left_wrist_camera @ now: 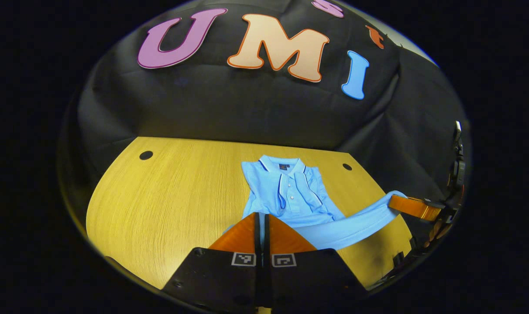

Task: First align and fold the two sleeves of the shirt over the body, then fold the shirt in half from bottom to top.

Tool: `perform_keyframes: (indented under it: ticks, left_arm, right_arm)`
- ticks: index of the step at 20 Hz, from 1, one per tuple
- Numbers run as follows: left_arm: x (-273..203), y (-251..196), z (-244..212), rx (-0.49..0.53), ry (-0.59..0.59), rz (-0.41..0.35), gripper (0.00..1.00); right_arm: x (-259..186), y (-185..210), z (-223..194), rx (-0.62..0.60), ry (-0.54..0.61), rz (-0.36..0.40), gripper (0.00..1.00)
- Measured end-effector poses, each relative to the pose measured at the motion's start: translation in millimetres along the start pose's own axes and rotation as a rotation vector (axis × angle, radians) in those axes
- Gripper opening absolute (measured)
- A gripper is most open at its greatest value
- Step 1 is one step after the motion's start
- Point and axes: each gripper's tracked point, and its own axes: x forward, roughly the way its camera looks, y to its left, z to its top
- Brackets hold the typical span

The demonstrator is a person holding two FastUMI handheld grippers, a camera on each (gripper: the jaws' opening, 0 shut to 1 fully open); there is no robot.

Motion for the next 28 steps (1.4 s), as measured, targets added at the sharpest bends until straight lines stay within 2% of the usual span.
perform_keyframes:
  ticks: [7, 14, 19, 23, 25, 26, 28]
  left_arm:
    - [72.9, 13.6, 45.4, -0.004, -0.004, -0.024, 0.00]
    - [154.1, 30.7, 70.0, 0.031, 0.003, -0.037, 0.00]
    - [214.6, 49.9, 62.1, 0.019, 0.013, -0.045, 0.00]
    - [248.1, 63.1, 30.8, 0.023, 0.072, -0.022, 0.00]
    - [248.5, 67.2, 24.8, -0.006, 0.072, -0.009, 0.02]
    - [249.6, 68.3, 25.1, -0.019, 0.067, -0.013, 0.13]
    - [231.5, 74.2, 36.4, -0.012, 0.016, 0.021, 0.71]
  right_arm:
    - [72.1, -9.2, 34.6, -0.019, -0.024, -0.046, 0.02]
    - [160.7, -25.4, 54.6, 0.010, -0.024, -0.104, 0.03]
    - [223.4, -41.1, 37.2, 0.020, 0.001, -0.156, 0.02]
    - [255.6, -52.7, 13.7, 0.031, 0.043, -0.206, 0.03]
    - [257.1, -53.1, 12.0, 0.021, 0.036, -0.220, 0.10]
    - [256.1, -49.0, 15.1, 0.004, 0.016, -0.214, 0.32]
    - [241.6, -39.6, 27.3, -0.054, -0.043, -0.210, 0.77]
